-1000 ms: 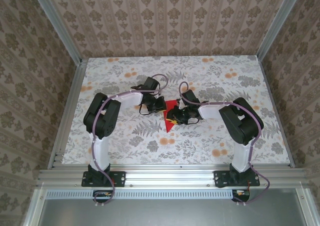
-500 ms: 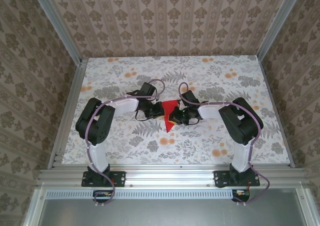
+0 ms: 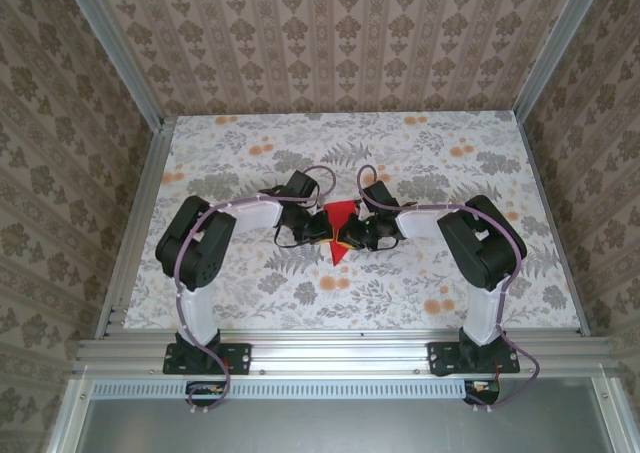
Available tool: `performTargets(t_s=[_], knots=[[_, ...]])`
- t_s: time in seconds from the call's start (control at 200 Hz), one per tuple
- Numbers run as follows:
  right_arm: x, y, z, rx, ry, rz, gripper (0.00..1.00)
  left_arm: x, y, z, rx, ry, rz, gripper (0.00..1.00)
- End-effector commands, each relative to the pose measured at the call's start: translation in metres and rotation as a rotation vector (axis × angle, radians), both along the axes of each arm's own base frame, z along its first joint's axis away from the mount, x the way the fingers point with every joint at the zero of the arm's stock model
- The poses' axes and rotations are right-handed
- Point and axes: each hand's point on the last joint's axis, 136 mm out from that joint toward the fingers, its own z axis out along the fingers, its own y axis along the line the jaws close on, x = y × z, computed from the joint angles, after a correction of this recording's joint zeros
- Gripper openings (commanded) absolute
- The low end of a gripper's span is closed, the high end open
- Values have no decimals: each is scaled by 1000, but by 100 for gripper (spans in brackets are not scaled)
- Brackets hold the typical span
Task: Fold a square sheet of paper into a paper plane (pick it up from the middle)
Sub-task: Third fold the triangle at the center of the table.
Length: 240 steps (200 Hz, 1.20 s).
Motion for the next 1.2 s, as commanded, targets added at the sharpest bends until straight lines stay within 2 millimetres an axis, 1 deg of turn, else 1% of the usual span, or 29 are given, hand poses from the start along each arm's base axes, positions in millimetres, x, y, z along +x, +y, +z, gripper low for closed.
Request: performTargets(t_s=[0.0, 0.11, 0.27, 0.505, 0.665, 0.815, 0.91, 1.095, 1.195], knots=[[-15, -19, -30, -112, 83, -29, 9, 1, 1, -9, 28, 10, -4, 8], [-14, -18, -27, -105, 75, -30, 9, 1, 3, -14, 45, 13, -2, 8], [-10, -10, -17, -55, 57, -23, 10, 1, 6, -16, 70, 12, -1, 8], [-5, 6, 16, 79, -22, 6, 10, -2, 11, -21, 125, 21, -12, 7], [-12, 10, 28, 130, -36, 30, 11, -4, 11, -25, 143, 26, -18, 7], [-26, 13, 32, 177, -12, 47, 10, -6, 11, -25, 150, 27, -17, 7], [-35, 11, 28, 162, 8, 56, 10, -5, 11, -25, 154, 23, -17, 7], [-42, 13, 21, 156, 25, 75, 11, -6, 9, -26, 152, 23, -15, 7], [-42, 15, 19, 156, 26, 80, 10, -6, 9, -25, 153, 22, -14, 7]])
